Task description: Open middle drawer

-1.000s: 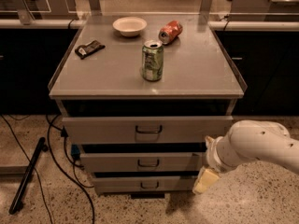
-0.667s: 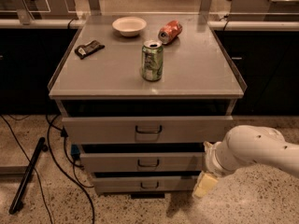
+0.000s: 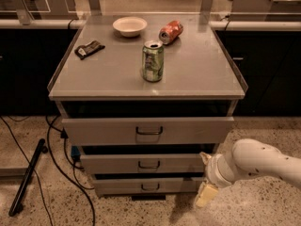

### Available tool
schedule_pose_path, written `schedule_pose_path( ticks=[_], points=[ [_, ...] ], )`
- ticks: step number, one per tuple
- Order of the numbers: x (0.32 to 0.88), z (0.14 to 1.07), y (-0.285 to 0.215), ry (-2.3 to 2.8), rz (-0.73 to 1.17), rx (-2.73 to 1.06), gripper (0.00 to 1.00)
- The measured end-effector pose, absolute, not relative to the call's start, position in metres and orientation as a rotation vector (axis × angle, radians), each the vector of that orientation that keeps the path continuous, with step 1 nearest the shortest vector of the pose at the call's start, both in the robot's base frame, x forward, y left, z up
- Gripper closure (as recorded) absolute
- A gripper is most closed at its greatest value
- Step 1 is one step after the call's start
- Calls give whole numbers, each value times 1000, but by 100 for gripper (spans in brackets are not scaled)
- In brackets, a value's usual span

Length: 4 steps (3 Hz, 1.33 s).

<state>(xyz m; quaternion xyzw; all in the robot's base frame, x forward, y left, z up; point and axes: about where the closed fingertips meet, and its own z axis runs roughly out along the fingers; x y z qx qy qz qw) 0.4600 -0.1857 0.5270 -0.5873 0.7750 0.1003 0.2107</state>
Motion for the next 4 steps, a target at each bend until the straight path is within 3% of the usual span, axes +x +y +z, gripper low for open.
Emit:
schedule_pose_path(
  ticks=[1,2,4],
  points=[
    [462,507,-175,2028,456,-1629,0],
    [467,495,-176,1960,508,-1682,0],
    [470,491,-172,1891,447,-1723,0]
  ],
)
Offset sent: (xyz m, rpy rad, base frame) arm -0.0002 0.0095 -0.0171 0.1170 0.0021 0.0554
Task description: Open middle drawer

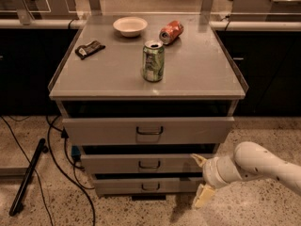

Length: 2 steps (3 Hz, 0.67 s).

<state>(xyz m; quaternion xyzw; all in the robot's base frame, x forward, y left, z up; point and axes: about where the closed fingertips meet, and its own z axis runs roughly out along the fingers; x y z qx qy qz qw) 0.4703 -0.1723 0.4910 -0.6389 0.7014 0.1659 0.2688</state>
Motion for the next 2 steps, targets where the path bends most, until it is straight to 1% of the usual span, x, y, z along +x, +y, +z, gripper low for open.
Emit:
schedule_pose_path(
  ticks=[2],
  points=[
    [484,482,-163,1763,344,-1794,0]
  ],
)
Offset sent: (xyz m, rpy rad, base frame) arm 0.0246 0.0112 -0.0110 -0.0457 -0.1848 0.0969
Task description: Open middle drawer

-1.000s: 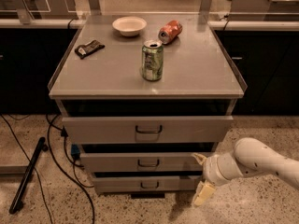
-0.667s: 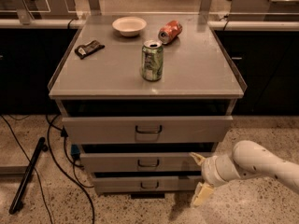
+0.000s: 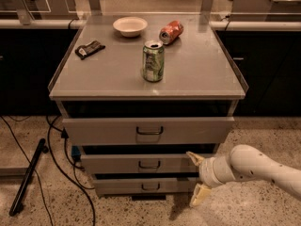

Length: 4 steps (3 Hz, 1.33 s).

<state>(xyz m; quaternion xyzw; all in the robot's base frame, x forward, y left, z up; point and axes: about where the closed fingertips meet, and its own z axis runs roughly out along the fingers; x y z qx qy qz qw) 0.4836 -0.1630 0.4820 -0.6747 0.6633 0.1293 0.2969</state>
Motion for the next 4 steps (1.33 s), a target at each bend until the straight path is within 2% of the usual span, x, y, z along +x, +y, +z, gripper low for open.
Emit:
schedule_pose_path(
  ticks=[4],
  points=[
    [538,431,-170,1872,326,-1807,0]
  ],
)
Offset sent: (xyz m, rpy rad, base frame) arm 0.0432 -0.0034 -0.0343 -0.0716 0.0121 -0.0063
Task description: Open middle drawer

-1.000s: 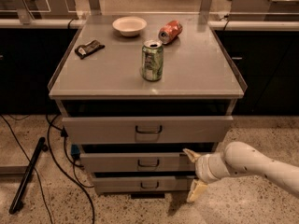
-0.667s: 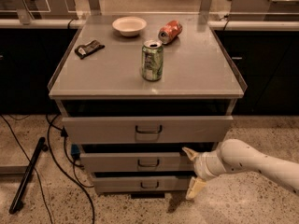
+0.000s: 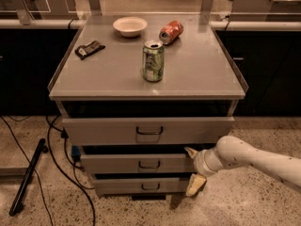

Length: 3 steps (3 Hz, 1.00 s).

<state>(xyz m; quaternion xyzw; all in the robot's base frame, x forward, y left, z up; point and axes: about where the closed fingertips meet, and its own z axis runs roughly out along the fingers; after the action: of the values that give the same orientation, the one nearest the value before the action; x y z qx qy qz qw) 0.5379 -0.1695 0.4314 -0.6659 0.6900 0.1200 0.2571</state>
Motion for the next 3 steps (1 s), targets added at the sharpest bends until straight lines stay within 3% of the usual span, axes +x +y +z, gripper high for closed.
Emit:
schedule_pose_path(
  ticks=[3],
  points=[
    [576,415,-164,1922,326,-1751,0]
  ],
)
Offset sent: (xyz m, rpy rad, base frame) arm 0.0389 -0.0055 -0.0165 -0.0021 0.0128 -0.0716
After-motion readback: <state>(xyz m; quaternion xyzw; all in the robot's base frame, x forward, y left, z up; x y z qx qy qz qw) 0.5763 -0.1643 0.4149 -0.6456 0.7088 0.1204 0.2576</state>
